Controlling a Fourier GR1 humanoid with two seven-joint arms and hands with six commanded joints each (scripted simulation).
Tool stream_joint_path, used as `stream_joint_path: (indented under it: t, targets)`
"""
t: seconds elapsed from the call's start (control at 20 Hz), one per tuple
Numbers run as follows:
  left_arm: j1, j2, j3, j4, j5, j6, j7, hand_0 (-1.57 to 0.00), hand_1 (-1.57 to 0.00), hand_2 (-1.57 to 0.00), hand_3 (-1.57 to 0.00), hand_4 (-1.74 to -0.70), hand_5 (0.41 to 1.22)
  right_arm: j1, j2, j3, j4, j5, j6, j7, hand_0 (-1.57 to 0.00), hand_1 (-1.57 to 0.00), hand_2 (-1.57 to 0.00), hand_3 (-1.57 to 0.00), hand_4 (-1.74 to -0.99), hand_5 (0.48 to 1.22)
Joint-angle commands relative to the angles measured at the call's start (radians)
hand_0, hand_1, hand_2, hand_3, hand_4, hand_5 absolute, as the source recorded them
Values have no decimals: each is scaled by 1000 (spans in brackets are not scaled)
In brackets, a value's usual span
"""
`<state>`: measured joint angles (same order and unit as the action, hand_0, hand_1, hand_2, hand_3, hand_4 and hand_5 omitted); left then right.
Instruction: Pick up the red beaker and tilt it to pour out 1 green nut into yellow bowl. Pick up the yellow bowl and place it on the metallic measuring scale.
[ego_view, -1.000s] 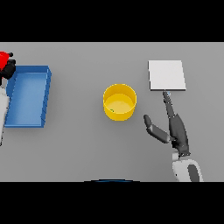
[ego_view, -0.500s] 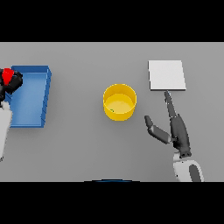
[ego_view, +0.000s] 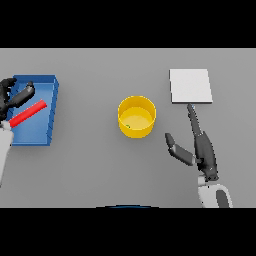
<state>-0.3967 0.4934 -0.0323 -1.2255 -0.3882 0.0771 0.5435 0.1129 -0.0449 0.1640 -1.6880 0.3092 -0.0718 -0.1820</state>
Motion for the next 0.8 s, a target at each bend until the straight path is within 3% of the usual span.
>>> stream_joint_path:
  t: [0.0,0.25,0.3,0.35,0.6,0.75]
  targets:
    - [-6,-8,-7,19,-1,-2,-15,-316,-260,-267,-251,-822,657,-3,0,0,1,2,-1,5,1,1,1,1,-1009,639]
    - [-16,-10,-3,35,-4,17,-65,-103,-85,-87,-82,-782,651,-31,-17,11,12,45,-1,67,1,1,1,1,-1020,640]
    - [-27,-13,-7,32,-10,22,-58,-82,-67,-69,-65,-773,655,-35,-40,20,19,39,33,38,1,1,1,1,-1014,666]
    - [-31,-8,-3,38,-11,25,-68,-65,-54,-55,-52,-763,657,-62,-72,25,24,45,68,49,1,1,1,1,-1005,669]
    - [-29,-14,-8,20,-2,19,-80,-21,-17,-17,-16,-740,668,-262,-249,122,65,220,217,128,1,1,1,1,-1122,674]
    - [-23,-11,-14,7,-4,11,-65,-10,-8,-8,-8,-733,680,-375,-315,189,127,306,291,114,1,1,1,1,-1192,677]
